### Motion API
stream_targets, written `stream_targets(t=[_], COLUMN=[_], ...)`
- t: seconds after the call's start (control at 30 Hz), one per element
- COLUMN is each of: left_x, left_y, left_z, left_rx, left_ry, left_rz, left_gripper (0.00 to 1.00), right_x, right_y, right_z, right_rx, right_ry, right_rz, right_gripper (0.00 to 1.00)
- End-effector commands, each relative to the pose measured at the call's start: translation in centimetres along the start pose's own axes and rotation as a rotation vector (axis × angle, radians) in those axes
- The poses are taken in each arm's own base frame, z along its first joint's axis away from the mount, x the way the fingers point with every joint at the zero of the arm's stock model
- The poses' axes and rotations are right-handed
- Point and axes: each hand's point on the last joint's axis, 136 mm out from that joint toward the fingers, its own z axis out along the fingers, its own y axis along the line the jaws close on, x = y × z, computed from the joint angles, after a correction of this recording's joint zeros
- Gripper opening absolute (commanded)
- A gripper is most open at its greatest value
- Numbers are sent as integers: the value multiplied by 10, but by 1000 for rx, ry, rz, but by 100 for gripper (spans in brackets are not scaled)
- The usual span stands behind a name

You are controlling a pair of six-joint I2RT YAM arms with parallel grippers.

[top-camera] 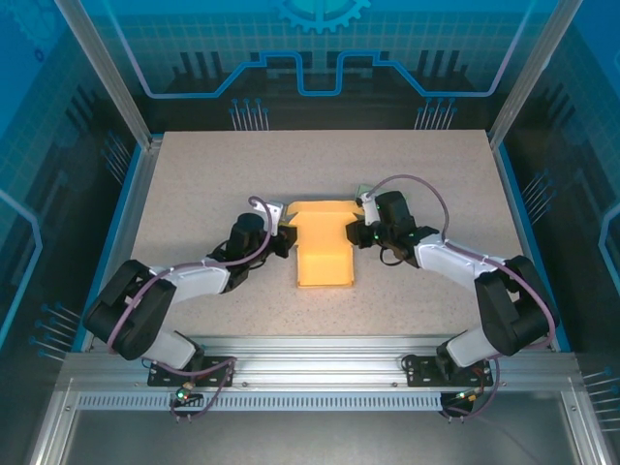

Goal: Fold the paper box

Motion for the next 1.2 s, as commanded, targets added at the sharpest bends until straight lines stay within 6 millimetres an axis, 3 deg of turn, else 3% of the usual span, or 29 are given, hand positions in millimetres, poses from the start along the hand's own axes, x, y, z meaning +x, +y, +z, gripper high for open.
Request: stream_targets(t=[0.0, 0.17, 0.47, 0.7, 0.87, 1.17], left_x=[-11, -21, -56, -79, -77, -67], left_y=[-19, -31, -45, -42, -30, -12], left_z=[9, 19, 25, 24, 27, 25], left_rx=[40, -6, -34, -97, -149, -207], left_ry=[-25, -82, -296, -371, -347, -330], left_rz=[55, 71, -14, 52, 77, 136], left_gripper=[12, 4, 4, 0, 0, 0], right_x=[-18, -23, -53, -76, -73, -69], right_y=[10, 14, 18, 28, 21, 12], right_z=[-5, -5, -6, 2, 9, 9], right_rx=[7, 51, 157, 167, 202, 217], right_ry=[-58, -92, -247, -253, -208, -165], right_rz=[-34, -52, -19, -13, -4, 24], right_gripper=[20, 17, 16, 26, 37, 43])
